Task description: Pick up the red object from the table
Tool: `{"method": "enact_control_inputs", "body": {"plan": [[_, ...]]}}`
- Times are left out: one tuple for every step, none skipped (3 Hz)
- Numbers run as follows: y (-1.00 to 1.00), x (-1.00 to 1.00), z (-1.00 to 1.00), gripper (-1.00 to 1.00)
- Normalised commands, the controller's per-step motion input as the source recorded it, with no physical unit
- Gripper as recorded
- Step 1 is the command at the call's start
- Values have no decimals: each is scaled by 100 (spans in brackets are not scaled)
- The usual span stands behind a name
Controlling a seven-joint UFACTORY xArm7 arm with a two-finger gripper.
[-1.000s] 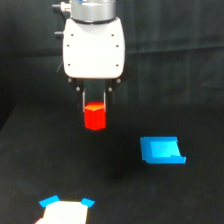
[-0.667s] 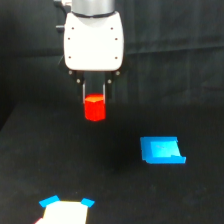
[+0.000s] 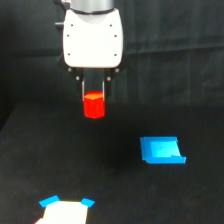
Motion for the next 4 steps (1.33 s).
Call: {"method": "enact_control_inputs", "body": {"plan": [[-49,8,15,-100],[-68,-7,23,-87],[-100,2,73,-86],[-82,22,71,-100]]}}
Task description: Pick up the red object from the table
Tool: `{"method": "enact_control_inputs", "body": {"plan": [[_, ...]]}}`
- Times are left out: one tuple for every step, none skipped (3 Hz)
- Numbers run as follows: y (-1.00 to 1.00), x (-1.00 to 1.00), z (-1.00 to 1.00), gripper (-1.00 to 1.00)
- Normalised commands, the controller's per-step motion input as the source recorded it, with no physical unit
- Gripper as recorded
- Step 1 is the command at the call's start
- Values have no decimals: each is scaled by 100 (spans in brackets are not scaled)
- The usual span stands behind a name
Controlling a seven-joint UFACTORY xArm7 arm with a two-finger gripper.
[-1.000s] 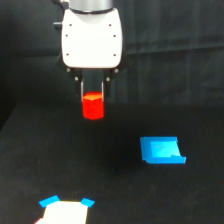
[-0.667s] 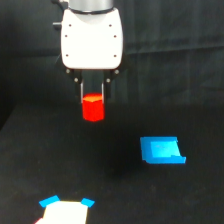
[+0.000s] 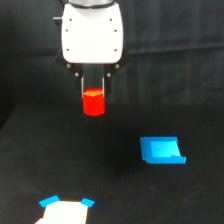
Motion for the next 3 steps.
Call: {"method": "enact_control_inputs", "body": {"plan": [[-12,-12,-8,-100],[7,-6,9,-100],[36,20,5,-100]]}}
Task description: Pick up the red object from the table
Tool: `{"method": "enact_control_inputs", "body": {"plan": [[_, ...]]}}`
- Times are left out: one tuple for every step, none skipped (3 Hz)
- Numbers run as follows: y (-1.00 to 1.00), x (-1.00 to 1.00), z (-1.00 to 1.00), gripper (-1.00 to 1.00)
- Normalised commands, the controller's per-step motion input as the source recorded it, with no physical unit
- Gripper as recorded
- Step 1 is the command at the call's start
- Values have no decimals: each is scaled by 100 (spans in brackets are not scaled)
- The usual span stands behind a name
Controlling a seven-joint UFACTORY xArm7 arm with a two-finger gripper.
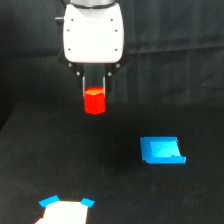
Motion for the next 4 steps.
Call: {"method": "enact_control_inputs", "body": {"plan": [[-68,-4,27,-100],[-17,-6,1,-100],[-100,-24,48,-100],[-42,-19,11,-100]]}}
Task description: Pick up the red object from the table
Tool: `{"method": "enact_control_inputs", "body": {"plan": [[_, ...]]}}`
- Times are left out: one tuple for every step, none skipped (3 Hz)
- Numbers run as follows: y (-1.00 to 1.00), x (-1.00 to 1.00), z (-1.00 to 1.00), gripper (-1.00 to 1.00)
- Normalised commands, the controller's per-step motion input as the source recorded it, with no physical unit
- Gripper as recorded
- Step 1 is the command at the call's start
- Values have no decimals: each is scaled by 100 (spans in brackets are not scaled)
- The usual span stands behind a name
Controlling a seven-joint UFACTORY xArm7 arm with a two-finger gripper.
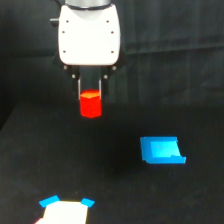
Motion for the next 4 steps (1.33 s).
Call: {"method": "enact_control_inputs", "body": {"plan": [[-41,16,20,-100],[-81,6,60,-96],[-14,2,13,-100],[45,-9,-7,-100]]}}
